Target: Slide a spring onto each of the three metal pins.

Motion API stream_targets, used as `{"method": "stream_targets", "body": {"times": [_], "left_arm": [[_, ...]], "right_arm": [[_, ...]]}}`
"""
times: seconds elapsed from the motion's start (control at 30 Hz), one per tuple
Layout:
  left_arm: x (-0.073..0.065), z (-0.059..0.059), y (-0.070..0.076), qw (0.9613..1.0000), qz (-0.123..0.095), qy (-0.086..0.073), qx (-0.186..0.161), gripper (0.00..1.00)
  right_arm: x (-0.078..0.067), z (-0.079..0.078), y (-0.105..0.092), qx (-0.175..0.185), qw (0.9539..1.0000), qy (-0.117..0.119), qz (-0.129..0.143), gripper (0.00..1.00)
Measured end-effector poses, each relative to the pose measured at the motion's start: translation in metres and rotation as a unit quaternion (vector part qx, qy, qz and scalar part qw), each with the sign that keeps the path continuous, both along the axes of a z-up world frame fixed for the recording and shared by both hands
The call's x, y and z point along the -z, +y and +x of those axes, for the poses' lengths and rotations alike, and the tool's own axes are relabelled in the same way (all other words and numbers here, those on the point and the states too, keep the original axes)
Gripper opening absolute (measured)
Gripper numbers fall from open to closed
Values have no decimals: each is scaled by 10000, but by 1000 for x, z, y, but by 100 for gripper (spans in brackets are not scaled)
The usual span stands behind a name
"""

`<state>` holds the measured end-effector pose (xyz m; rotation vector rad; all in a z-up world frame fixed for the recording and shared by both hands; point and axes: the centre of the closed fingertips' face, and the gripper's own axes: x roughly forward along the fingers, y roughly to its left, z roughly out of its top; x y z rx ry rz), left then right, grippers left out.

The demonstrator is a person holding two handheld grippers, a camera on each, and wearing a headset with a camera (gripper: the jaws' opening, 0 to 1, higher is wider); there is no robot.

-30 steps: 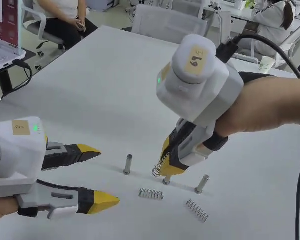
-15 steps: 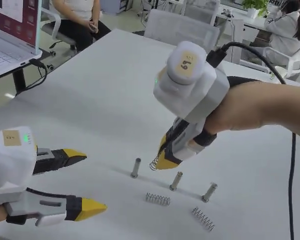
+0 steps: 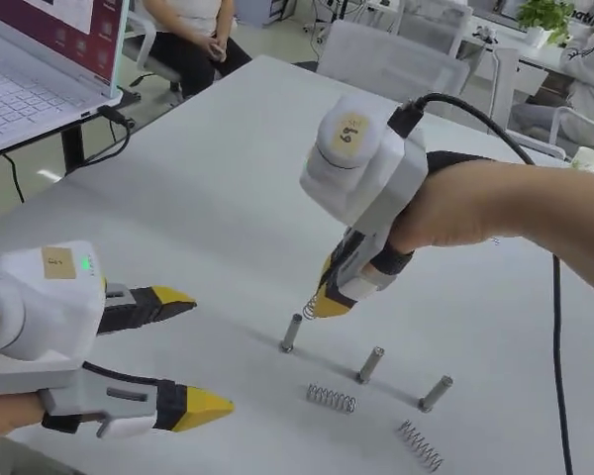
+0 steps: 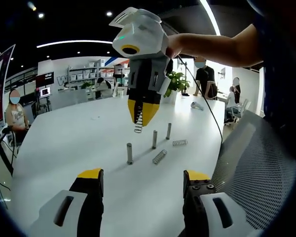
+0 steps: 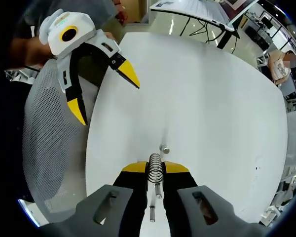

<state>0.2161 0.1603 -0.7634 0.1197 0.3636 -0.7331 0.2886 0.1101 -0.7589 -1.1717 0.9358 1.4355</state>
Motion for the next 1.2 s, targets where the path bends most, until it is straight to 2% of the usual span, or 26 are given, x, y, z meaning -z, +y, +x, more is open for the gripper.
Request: {"method": "stream_targets", "body": {"times": [0.13, 0.4, 0.6, 0.8, 1.2], "left_arm": [[3, 0, -1, 10000, 1, 19, 30, 61], [3, 2, -1, 10000, -45, -5, 37, 61], [4, 2, -1, 10000, -56, 16, 45, 60], [5, 1, -1, 10000, -68, 46, 35, 60], [4, -1, -1, 9999, -140, 57, 27, 58]], "right_arm": [[10, 10, 6, -68, 9999, -75, -140, 8], [24, 20, 8, -56, 9996, -9, -262, 8], [29, 15, 8, -67, 9994, 45, -330, 8], [30, 15, 9, -62, 9995, 65, -318, 8], [40, 14, 12, -125, 9988, 81, -458, 8]]}}
